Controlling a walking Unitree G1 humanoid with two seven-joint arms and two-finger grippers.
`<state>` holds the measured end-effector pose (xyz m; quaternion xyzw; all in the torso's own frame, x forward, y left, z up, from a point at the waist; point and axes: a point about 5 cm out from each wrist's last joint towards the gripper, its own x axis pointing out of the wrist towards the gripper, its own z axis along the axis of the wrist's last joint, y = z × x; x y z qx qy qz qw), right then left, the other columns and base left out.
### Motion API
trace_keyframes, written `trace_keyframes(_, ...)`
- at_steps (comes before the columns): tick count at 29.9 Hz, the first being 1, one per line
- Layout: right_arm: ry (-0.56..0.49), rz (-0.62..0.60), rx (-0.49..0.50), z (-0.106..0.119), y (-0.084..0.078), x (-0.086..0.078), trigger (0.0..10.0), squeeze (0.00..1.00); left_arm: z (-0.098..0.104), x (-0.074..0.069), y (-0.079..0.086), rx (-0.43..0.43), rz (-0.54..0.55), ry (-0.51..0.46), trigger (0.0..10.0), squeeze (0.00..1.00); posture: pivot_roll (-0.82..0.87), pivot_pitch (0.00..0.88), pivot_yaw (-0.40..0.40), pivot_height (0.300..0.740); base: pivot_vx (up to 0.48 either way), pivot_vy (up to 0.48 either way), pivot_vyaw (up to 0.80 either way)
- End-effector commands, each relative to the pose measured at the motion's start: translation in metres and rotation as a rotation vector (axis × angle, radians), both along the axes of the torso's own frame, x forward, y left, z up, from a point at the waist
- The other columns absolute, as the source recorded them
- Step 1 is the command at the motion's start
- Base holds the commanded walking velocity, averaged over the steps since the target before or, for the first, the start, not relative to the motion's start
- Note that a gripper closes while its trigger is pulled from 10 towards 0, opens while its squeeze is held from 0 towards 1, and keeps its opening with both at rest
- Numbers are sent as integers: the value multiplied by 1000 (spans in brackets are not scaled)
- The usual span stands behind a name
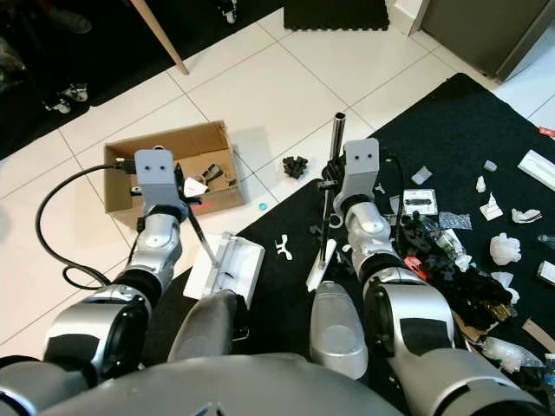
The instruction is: Sweep floor
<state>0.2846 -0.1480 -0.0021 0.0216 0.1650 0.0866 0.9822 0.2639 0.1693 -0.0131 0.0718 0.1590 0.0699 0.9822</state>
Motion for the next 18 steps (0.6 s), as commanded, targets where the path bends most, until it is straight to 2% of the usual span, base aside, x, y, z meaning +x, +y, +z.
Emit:
trace_keyframes(1, 46, 1, -8, -8, -1, -6, 10000, 0, -24, -24, 14, 66, 4, 168, 10000, 0, -32, 0, 33, 740, 0, 0, 0)
trace_keyframes(18, 47, -1, -7, -8, 0, -6, 10000, 0, -24, -24, 15, 66, 6, 170, 10000, 0, -33, 0, 35, 740, 0, 0, 0)
